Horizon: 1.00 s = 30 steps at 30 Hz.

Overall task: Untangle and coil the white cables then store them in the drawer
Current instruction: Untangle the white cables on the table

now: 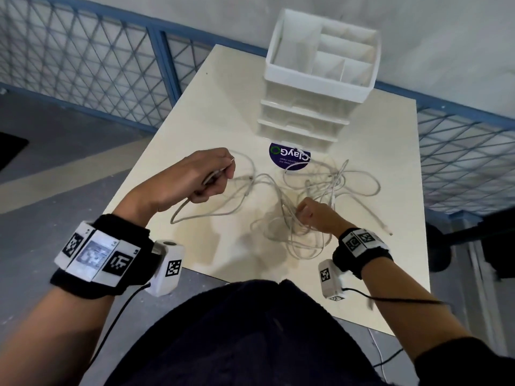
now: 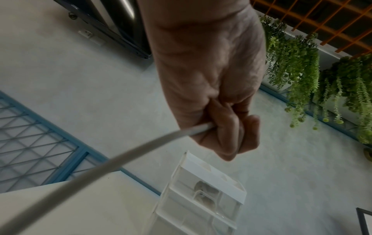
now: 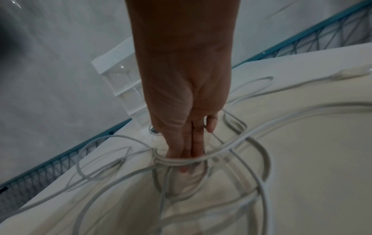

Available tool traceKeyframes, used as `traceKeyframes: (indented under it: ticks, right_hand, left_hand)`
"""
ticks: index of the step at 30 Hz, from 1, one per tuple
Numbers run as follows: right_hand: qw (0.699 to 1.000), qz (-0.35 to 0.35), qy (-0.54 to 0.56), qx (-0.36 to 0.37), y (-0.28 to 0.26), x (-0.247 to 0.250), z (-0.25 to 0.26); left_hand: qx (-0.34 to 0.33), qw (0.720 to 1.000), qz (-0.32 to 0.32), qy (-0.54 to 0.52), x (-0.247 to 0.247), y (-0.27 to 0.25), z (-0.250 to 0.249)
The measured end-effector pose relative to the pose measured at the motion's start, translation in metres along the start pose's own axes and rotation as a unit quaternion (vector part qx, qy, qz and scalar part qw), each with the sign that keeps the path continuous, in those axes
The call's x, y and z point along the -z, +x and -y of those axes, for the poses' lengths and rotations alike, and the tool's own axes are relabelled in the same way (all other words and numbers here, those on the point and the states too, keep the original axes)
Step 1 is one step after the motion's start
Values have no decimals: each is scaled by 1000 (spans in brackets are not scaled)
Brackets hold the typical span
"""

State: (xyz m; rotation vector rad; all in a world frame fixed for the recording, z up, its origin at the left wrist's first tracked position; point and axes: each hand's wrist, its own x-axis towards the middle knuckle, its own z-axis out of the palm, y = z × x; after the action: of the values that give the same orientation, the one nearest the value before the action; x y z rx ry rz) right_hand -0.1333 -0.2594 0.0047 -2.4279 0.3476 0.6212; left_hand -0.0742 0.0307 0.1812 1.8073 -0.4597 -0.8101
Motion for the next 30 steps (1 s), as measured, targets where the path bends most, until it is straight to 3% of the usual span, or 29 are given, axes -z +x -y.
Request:
traceKeyframes:
  ticks: [4, 7, 11, 14, 17, 21, 25, 30]
  right_hand:
    - [999, 30, 8, 27, 1, 12, -3]
    - [999, 3, 37, -25, 4, 28, -4]
    - [972, -204, 87, -78, 4, 59, -8]
    - [946, -267, 185, -18, -8, 81, 13]
    - [916, -257, 292, 96, -29, 100, 55]
    - [914, -196, 292, 201, -58, 110, 105]
    - [905, -157, 324, 225, -67, 99, 124]
    - [905, -129, 359, 190, -65, 89, 124]
  left_hand:
    - [-9, 1000, 2, 2, -3, 2, -2]
    - [-19, 1000, 8, 6, -6, 7, -5]
    - [-37, 999, 21, -5, -10, 17, -7]
    - [-63, 998, 5, -24, -17, 30, -7]
    - [-107, 991, -56, -52, -31, 51, -9]
    - [-145, 981, -89, -92, -49, 77, -12]
    - [-177, 967, -104, -152, -60, 87, -19]
    - [-197, 955, -93, -200, -66, 89, -27]
